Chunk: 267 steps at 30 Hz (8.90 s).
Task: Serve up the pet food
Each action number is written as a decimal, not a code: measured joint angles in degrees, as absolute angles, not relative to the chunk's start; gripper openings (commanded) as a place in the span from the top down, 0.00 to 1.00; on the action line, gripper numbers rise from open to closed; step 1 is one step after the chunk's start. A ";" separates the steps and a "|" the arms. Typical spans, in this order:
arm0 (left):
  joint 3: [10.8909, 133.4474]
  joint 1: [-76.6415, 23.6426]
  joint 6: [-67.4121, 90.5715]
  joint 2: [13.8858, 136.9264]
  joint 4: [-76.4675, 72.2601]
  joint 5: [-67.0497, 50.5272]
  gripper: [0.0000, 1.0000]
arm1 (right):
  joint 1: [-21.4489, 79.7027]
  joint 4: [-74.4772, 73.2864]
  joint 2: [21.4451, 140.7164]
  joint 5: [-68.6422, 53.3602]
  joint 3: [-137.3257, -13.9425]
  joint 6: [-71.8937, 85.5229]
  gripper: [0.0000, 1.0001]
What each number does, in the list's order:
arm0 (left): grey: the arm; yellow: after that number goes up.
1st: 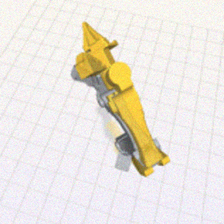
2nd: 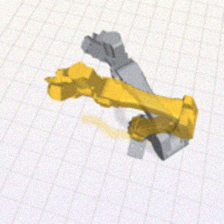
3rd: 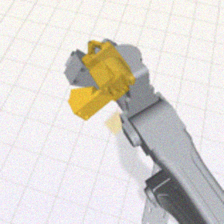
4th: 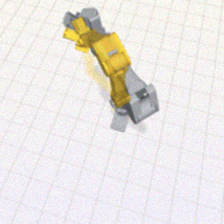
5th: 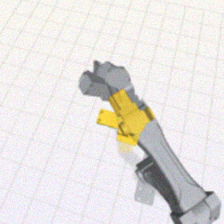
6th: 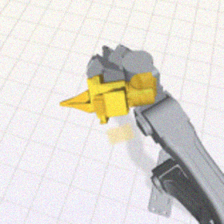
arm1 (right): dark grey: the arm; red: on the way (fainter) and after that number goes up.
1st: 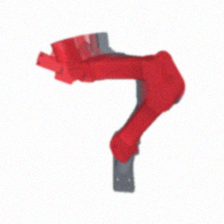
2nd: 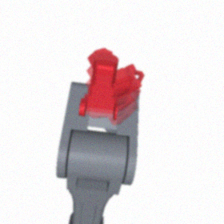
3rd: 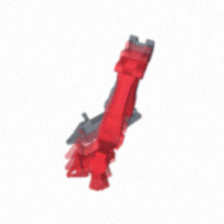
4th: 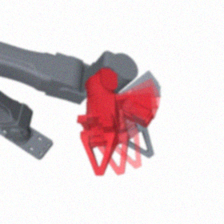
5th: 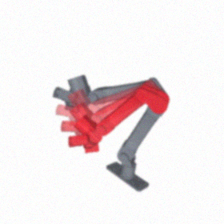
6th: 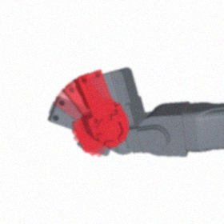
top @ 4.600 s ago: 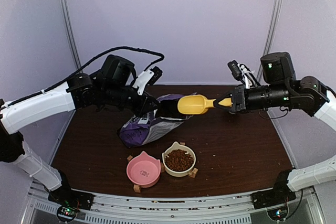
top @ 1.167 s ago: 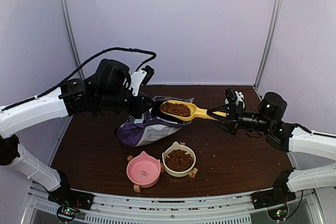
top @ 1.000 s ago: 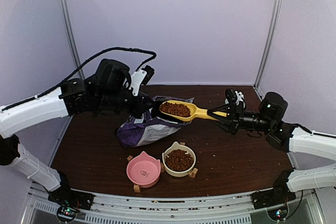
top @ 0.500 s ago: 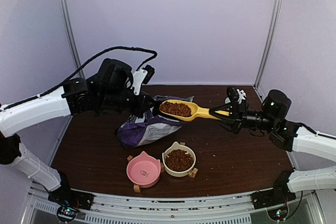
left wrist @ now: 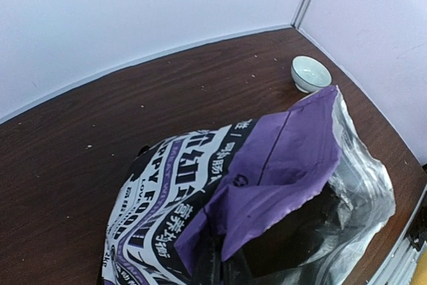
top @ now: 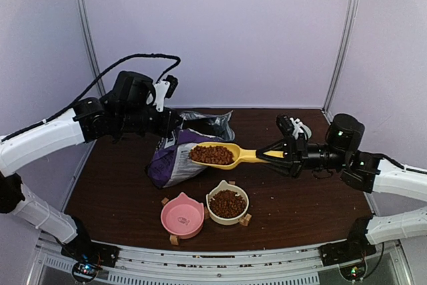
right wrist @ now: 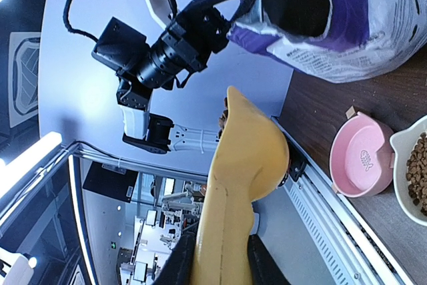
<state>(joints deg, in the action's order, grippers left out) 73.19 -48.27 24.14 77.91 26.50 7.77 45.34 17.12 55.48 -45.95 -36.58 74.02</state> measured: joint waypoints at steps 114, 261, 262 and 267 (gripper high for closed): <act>66.00 -33.78 2.42 67.05 26.55 4.16 1.00 | 62.81 -43.92 84.29 -23.90 -78.94 40.36 0.82; 64.29 -55.75 23.59 71.22 22.98 14.68 1.00 | 42.33 25.47 62.50 -39.75 -36.14 72.42 0.80; 64.29 -55.51 23.94 71.42 22.98 14.74 1.00 | 42.33 25.34 62.17 -39.79 -36.14 72.47 0.80; 64.31 -53.43 25.26 72.34 22.68 14.70 1.00 | 42.37 24.86 60.29 -40.32 -36.14 73.58 0.80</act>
<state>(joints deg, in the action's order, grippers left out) 64.31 -53.43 25.26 72.34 22.68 14.70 42.37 24.86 60.29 -40.32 -36.14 73.58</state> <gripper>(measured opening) 0.020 0.235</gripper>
